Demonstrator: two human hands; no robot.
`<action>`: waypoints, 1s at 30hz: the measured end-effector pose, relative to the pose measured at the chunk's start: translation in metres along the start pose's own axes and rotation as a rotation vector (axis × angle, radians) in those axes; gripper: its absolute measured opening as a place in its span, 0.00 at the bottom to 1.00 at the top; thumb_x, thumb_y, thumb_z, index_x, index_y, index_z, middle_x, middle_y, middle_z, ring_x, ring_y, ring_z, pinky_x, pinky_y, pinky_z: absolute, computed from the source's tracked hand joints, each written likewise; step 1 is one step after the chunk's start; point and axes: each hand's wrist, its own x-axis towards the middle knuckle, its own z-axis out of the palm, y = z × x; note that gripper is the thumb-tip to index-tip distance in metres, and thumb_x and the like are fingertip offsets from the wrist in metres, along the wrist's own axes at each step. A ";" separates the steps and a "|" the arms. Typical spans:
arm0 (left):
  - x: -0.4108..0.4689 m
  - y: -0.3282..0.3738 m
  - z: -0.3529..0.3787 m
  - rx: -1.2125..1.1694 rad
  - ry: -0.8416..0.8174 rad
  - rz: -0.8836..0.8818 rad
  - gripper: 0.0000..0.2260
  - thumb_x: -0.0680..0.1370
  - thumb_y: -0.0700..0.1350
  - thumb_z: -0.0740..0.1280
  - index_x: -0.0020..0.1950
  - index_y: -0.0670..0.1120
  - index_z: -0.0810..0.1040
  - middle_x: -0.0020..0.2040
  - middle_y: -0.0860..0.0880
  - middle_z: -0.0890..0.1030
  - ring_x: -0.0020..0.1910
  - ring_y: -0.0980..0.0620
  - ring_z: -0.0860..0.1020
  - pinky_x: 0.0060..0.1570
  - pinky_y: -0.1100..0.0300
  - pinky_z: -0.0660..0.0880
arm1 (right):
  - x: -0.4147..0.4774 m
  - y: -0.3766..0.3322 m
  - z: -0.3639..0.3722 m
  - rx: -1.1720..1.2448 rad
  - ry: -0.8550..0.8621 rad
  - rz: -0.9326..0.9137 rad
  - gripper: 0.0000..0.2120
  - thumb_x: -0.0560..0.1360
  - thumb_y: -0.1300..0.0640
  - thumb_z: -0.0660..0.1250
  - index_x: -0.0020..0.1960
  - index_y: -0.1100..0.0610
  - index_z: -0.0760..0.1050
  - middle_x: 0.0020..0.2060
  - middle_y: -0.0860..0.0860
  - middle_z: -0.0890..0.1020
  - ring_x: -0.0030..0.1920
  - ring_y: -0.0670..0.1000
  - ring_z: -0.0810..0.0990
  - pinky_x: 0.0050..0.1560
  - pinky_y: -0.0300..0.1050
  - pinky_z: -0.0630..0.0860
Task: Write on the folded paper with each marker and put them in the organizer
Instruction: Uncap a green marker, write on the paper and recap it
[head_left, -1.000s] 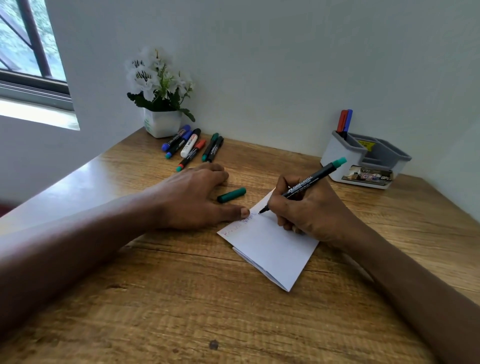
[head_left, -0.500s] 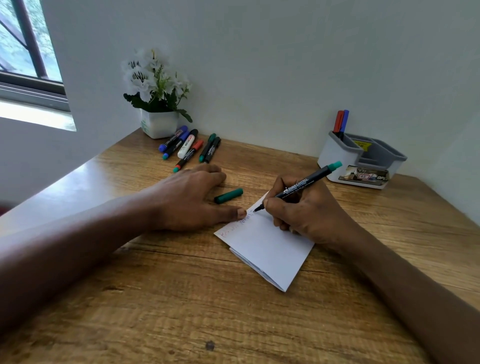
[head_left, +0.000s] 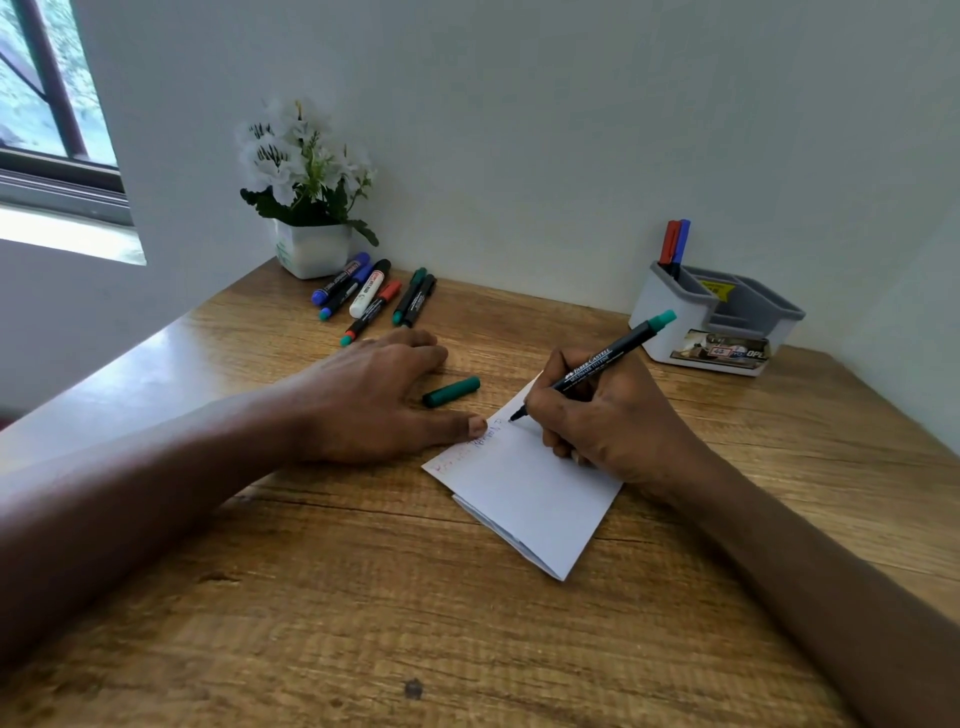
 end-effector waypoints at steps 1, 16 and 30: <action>0.000 0.000 0.000 0.001 -0.001 -0.001 0.43 0.72 0.73 0.62 0.81 0.54 0.59 0.81 0.55 0.57 0.78 0.52 0.60 0.73 0.52 0.62 | 0.000 0.000 0.000 -0.003 -0.004 -0.002 0.06 0.74 0.59 0.71 0.40 0.59 0.79 0.26 0.51 0.82 0.25 0.46 0.79 0.27 0.35 0.74; -0.001 0.000 0.000 0.018 -0.005 0.019 0.42 0.72 0.74 0.60 0.81 0.54 0.58 0.81 0.54 0.57 0.77 0.52 0.61 0.72 0.53 0.62 | 0.001 0.001 0.002 -0.015 0.037 -0.012 0.06 0.75 0.58 0.72 0.41 0.60 0.78 0.26 0.51 0.82 0.25 0.45 0.79 0.26 0.34 0.73; 0.001 0.000 0.000 0.030 -0.027 0.012 0.41 0.73 0.73 0.60 0.81 0.55 0.58 0.82 0.54 0.56 0.77 0.51 0.61 0.71 0.53 0.63 | 0.001 0.000 0.003 -0.017 0.085 0.019 0.08 0.76 0.57 0.72 0.39 0.56 0.78 0.26 0.50 0.83 0.25 0.45 0.80 0.25 0.34 0.73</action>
